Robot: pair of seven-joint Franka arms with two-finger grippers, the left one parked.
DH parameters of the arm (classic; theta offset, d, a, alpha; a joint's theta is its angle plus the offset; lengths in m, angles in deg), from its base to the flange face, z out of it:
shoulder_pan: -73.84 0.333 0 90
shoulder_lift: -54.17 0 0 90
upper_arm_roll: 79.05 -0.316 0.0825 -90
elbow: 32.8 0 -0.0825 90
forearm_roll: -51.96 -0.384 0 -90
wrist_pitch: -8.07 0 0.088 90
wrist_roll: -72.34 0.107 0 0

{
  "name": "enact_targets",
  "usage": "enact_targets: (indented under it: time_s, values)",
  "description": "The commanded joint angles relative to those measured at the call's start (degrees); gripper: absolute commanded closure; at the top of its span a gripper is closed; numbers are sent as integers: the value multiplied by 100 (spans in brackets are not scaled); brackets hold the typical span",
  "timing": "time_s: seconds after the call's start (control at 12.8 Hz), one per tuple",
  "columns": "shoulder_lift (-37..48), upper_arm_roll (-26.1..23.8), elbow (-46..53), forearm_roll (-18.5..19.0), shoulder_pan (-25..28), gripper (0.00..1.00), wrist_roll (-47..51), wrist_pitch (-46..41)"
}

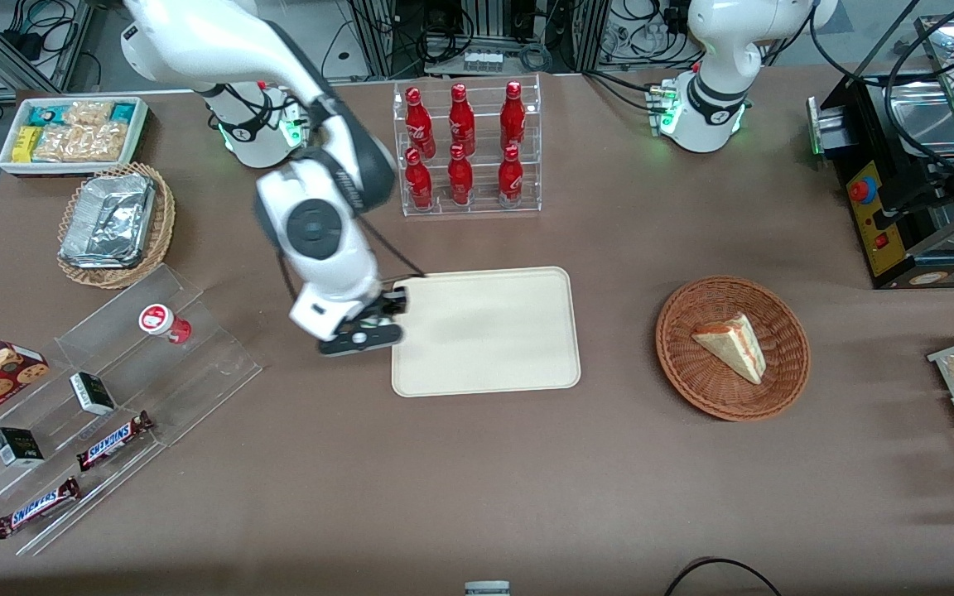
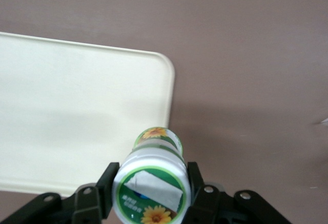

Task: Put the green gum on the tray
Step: 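Carry the held green canister over the cream tray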

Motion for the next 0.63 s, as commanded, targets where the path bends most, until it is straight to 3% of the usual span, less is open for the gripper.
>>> enact_targets:
  time_s: [0.0, 0.55]
  values:
    - [-650, 78, 697, -100, 337, 100, 765, 139]
    - [-1583, 78, 1217, -92, 1023, 100, 2190, 842]
